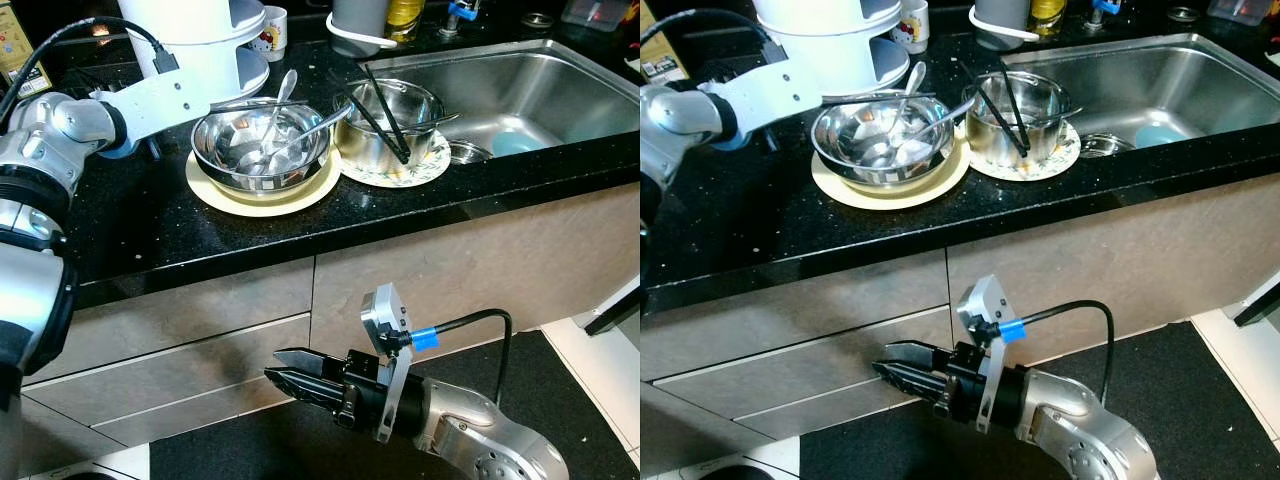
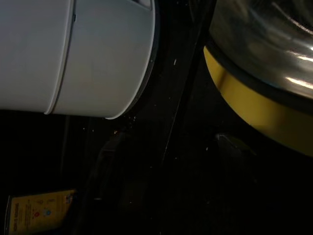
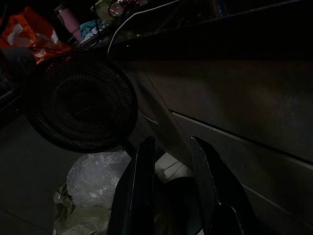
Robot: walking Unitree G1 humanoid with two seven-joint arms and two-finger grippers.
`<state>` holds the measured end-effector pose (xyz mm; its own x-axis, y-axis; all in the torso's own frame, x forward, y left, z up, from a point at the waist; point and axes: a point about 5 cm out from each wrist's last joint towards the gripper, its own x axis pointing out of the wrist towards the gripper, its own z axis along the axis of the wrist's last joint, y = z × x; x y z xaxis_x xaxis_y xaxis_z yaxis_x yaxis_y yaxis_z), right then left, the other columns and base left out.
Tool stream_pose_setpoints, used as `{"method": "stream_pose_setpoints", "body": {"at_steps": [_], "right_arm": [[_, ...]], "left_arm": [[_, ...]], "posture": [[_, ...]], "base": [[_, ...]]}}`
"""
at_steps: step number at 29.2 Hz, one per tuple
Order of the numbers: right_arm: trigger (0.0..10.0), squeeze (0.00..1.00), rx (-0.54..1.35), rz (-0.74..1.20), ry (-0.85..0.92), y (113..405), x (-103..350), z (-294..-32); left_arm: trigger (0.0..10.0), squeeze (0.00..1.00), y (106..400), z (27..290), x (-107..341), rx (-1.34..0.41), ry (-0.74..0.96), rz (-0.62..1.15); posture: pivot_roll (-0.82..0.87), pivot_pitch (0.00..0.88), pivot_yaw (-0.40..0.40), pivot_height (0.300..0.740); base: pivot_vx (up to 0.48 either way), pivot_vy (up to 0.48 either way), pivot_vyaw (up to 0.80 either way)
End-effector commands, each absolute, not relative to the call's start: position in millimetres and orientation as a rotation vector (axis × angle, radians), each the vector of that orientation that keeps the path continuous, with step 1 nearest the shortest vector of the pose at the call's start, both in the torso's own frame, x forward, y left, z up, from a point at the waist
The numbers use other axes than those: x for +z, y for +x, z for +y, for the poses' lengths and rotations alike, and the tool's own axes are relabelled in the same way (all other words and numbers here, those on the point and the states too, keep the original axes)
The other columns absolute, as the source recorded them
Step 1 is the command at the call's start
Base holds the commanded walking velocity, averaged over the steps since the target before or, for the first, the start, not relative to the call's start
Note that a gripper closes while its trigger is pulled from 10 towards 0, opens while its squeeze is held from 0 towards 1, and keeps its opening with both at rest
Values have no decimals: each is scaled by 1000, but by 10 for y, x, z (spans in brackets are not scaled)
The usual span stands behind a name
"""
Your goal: Kitchen organization
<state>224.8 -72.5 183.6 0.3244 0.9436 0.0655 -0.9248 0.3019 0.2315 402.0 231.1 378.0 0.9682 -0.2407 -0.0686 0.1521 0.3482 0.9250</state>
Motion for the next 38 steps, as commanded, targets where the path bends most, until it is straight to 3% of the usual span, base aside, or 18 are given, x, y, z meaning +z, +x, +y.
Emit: {"method": "stream_pose_setpoints", "body": {"at_steps": [1,2,3,26,30,34,35,38], "right_arm": [[10000,0,1255,95,250,2191,1829,-694],[10000,0,1255,95,250,2191,1829,-694],[10000,0,1253,95,250,2191,1828,-692],[10000,0,1246,89,237,2219,1829,-693],[10000,0,1245,84,235,2220,1838,-698],[10000,0,1240,77,238,2223,1835,-722],[10000,0,1240,77,238,2223,1835,-722],[10000,0,1241,76,240,2228,1819,-696]], "left_arm": [[902,0,4026,2327,3757,-242,1206,-76],[902,0,4026,2327,3757,-242,1206,-76],[0,0,4026,2331,3759,-233,1212,-79],[0,0,3994,2343,3849,-237,1198,-118],[0,0,3915,2346,4032,-300,1094,-195],[0,0,3749,2314,4447,-407,803,-370],[0,0,3749,2314,4447,-407,803,-370],[0,0,3634,2261,4619,-568,595,-494]], "posture": [[5,289,30,740],[5,289,30,740],[4,287,30,740],[5,269,33,740],[1,266,35,740],[30,249,41,740],[30,249,41,740],[38,245,42,740]], "base": [[0,0,0],[0,0,0],[0,0,0],[0,0,0],[0,0,0],[0,0,0],[0,0,0],[0,0,0]]}}
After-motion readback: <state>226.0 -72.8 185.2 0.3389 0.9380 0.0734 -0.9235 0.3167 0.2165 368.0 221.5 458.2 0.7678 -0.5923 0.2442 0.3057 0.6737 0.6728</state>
